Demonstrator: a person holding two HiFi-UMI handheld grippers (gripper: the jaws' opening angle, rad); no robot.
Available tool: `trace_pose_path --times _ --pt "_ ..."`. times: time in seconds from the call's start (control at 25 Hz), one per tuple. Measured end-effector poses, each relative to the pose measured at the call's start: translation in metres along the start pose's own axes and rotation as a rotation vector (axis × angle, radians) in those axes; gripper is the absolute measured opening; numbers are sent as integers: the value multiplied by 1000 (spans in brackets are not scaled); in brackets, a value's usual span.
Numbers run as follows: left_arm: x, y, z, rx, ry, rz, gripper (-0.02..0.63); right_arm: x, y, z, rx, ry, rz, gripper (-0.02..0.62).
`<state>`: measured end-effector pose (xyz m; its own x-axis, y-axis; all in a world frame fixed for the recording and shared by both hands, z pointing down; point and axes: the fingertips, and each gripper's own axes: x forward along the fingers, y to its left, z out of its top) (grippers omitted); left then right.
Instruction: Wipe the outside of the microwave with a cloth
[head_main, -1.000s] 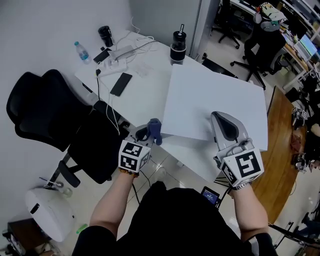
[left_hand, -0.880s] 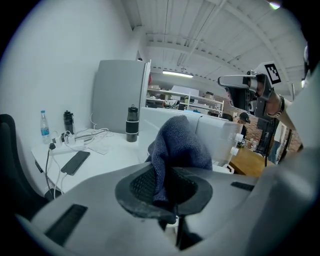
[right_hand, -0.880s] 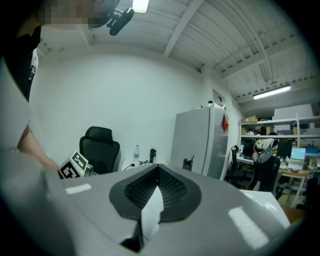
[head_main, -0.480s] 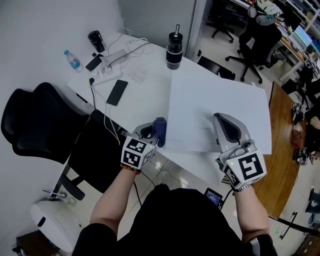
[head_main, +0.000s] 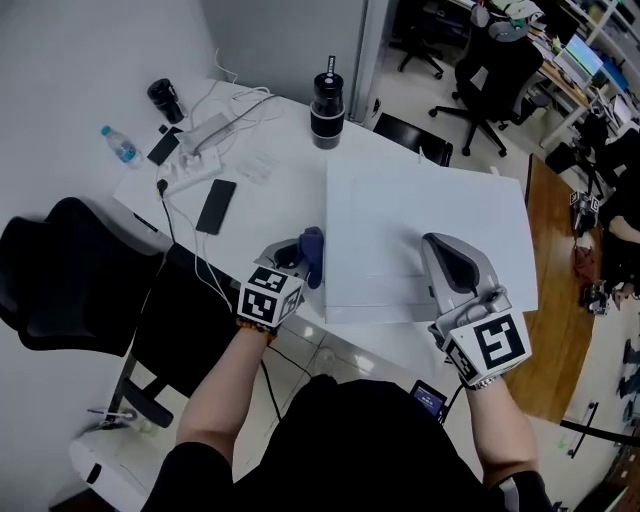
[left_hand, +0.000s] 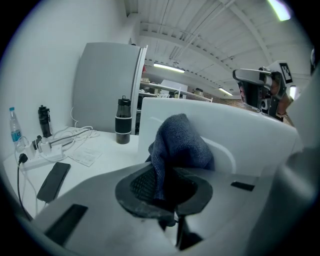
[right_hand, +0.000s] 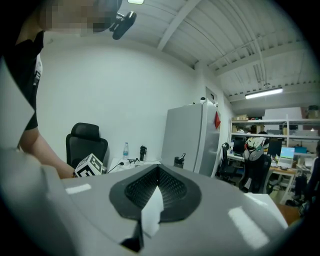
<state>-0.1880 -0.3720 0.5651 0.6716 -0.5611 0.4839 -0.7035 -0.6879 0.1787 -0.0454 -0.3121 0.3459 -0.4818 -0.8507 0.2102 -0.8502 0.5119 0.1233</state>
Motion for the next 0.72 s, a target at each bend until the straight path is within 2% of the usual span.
trace_pose_path --times 0.72 --pt "55 51 21 -45 46 21 41 -15 -36 -3 9 15 -131 2"
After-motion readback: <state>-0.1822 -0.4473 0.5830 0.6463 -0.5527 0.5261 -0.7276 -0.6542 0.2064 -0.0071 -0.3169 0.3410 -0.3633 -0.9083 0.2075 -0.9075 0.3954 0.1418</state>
